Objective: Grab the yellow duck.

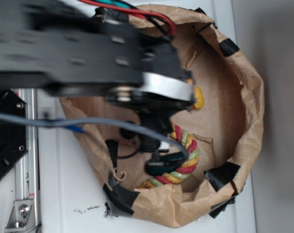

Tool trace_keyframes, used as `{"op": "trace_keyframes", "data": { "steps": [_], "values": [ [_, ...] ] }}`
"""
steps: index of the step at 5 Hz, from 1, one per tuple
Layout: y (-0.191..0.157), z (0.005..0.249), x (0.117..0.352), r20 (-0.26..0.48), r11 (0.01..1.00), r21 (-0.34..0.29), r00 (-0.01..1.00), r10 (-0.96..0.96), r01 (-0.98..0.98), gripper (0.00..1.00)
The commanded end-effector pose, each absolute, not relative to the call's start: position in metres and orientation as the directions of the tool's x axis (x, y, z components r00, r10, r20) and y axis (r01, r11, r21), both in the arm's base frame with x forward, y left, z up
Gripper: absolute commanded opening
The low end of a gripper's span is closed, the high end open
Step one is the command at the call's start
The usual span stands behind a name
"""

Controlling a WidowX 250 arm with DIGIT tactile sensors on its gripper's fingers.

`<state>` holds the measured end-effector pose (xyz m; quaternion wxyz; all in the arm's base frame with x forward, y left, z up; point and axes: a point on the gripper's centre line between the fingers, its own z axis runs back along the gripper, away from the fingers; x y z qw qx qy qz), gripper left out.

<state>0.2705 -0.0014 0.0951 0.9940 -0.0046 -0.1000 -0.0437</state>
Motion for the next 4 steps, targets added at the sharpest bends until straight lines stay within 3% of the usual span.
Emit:
{"op": "trace_keyframes", "data": {
  "steps": [1,2,4],
  "values": [
    [0.006,0.073,0.323,0.181,0.973,-0.048,0.96,-0.214,0.226,1.0],
    [-0.005,0.072,0.325,0.2,0.974,-0.008,0.955,-0.219,0.225,1.0],
    [-0.029,0.043,0.321,0.14,0.971,0.066,0.962,-0.236,0.228,1.0]
  ]
}}
